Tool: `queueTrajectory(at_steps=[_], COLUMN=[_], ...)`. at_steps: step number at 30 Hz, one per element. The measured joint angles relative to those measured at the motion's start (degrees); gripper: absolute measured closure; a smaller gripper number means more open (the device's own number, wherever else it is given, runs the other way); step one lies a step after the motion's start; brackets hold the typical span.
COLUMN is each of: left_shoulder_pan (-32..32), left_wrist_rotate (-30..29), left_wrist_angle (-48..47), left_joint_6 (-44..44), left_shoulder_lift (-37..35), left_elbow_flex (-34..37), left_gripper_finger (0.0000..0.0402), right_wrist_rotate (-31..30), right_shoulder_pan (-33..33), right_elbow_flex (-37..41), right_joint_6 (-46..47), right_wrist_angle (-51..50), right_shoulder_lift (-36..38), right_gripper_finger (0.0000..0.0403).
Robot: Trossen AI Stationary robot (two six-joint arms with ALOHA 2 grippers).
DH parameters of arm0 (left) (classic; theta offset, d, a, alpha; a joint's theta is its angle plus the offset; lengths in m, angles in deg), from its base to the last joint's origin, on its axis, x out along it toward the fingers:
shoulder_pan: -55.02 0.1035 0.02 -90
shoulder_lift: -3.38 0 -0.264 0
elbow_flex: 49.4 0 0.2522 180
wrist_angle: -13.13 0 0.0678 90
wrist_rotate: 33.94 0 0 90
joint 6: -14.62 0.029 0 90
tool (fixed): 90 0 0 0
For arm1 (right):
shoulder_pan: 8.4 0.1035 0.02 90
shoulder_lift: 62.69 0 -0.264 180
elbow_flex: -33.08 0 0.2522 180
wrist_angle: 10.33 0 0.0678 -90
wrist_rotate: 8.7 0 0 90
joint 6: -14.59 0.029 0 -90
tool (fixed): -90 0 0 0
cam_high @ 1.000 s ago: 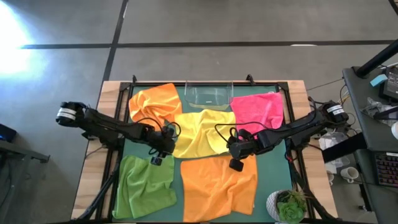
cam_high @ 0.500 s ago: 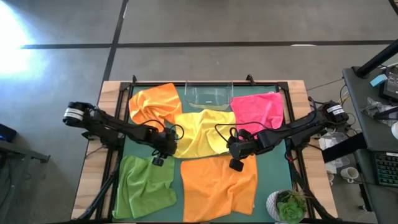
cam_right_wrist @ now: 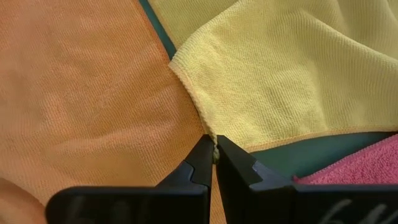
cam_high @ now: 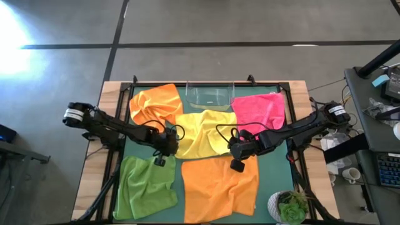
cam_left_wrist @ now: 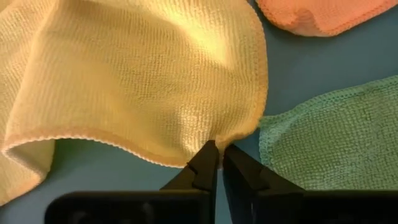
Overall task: Fold microfiber towels
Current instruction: Fold the yellow microfiber towel
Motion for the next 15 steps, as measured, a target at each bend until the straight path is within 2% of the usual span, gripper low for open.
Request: queueTrajectory(at_steps=[9,15], left_shoulder_pan=[-0.04,-0.26], left_wrist_rotate=[1.46,3.81], left_wrist_angle=[-0.98,-1.84], left_joint_6=[-9.96,-13.0], left_shoulder_lift=[-2.22,-9.33], left_elbow_flex=[0.02,0.02], left_gripper_finger=[0.04,0.0401], right_wrist_rotate=[0.57,0.58], right_shoulder_pan=[0.07,1.05], right_elbow_flex=[-1.73,-7.12], right_joint_6=[0.0,0.01], right_wrist_angle=[-1.47,-9.86], right_shoulder_lift=[0.08,0.2], right_gripper_finger=[0.0394,0.0394])
